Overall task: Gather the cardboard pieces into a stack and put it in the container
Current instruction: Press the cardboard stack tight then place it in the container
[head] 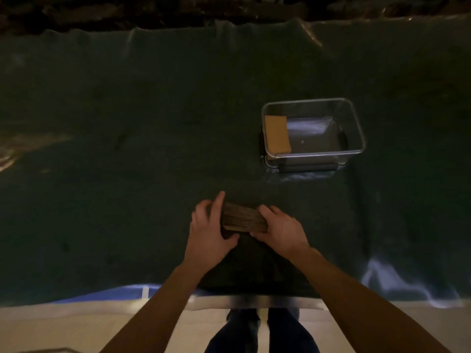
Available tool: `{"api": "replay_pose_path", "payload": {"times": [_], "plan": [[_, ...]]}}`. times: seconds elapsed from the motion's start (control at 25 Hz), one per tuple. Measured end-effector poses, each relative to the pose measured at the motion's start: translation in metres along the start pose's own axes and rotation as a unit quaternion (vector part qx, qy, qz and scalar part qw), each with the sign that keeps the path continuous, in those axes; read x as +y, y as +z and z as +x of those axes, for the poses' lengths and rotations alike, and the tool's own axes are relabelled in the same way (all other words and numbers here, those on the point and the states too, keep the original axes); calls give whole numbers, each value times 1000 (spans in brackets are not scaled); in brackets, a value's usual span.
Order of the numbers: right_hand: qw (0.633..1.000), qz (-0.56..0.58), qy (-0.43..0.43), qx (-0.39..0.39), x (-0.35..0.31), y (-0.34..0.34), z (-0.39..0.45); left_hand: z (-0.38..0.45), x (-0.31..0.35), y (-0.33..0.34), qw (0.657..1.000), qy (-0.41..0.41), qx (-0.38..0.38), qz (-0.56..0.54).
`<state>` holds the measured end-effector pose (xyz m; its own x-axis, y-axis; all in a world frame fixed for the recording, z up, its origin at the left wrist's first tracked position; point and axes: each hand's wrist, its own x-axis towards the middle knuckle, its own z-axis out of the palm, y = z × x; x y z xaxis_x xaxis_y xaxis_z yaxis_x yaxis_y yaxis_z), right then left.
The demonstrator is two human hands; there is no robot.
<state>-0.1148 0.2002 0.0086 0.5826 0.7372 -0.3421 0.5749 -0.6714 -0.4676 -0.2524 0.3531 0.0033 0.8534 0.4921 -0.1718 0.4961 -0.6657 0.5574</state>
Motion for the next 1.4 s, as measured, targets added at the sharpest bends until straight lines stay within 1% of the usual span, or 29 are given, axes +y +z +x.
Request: {"api": "replay_pose_path", "payload": {"times": [0.04, 0.12, 0.2, 0.24, 0.32, 0.4, 0.48, 0.52, 0.56, 0.64, 0.8, 0.88, 0.92, 1.0, 1.04, 1.12, 1.2, 1.24, 1.32, 1.4], "plan": [[1000, 19, 6, 1, -1, -9, -3, 8, -2, -10, 997, -24, -29, -72], [998, 59, 6, -15, -2, -31, -11, 22, 2, -29, 975, -27, -113, -190], [991, 125, 8, -38, -5, -57, -21, 31, 12, -44, 934, -12, -174, -311], [982, 181, 20, -45, -9, -70, -28, 33, 22, -51, 912, -14, -183, -368], [954, 292, 51, -47, -16, -92, -36, 34, 47, -59, 875, -36, -164, -454], [922, 377, 77, -38, -23, -110, -40, 38, 74, -59, 837, -76, -135, -525], [886, 453, 98, -18, -24, -129, -41, 43, 108, -55, 797, -91, -119, -586], [865, 490, 106, -7, -22, -139, -40, 48, 127, -55, 784, -94, -111, -604], [845, 524, 112, 0, -20, -147, -39, 53, 143, -55, 778, -99, -104, -611], [814, 567, 126, 12, -12, -166, -37, 66, 175, -58, 781, -117, -97, -606], [800, 584, 137, 24, 20, -204, -30, 96, 234, -58, 805, -142, -92, -568], [811, 570, 133, 18, 43, -224, -26, 110, 262, -51, 814, -151, -78, -556], [827, 546, 133, 9, 56, -235, -25, 118, 275, -45, 821, -156, -70, -545], [855, 504, 120, -29, 84, -256, -22, 134, 297, -35, 834, -161, -67, -523], [859, 498, 113, -47, 100, -266, -18, 142, 306, -29, 838, -168, -69, -515], [837, 532, 116, -48, 126, -282, -7, 155, 319, -18, 847, -187, -76, -491], [818, 562, 117, -32, 145, -292, 6, 160, 336, -8, 840, -197, -81, -500], [819, 560, 121, -32, 152, -295, 14, 163, 344, -2, 837, -197, -81, -505], [832, 538, 131, -29, 160, -296, 23, 169, 355, 6, 839, -205, -73, -498], [839, 530, 123, -13, 164, -293, 31, 176, 357, 12, 842, -217, -62, -491]]}}
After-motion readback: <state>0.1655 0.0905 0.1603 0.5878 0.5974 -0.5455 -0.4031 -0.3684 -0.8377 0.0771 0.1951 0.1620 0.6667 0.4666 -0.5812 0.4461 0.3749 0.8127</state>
